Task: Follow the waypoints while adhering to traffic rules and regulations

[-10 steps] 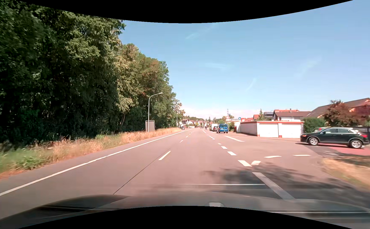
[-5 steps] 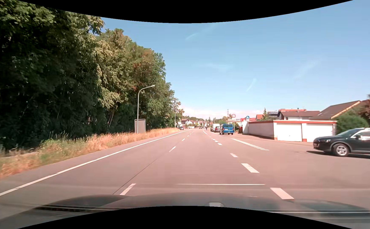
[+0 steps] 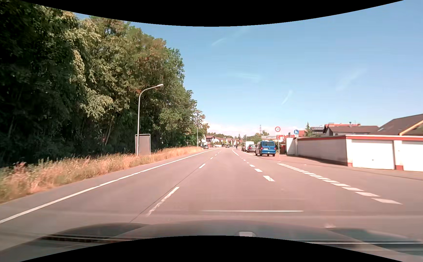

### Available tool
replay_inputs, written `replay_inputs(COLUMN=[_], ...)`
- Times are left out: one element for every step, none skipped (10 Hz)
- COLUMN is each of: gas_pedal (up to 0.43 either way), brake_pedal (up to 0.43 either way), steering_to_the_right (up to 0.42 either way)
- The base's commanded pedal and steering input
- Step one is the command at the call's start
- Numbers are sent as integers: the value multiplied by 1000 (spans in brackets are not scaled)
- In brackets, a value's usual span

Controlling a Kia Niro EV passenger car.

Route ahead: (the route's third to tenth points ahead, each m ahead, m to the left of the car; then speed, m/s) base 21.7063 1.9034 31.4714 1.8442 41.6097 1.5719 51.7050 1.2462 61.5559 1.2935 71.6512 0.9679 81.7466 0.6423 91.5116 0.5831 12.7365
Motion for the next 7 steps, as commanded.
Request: replay_inputs(gas_pedal=[0, 0, 0, 0, 0, 0, 0], brake_pedal=[0, 0, 0, 0, 0, 0, 0], steering_to_the_right=[-3, -3, -3, -3, -3, -3, -3])
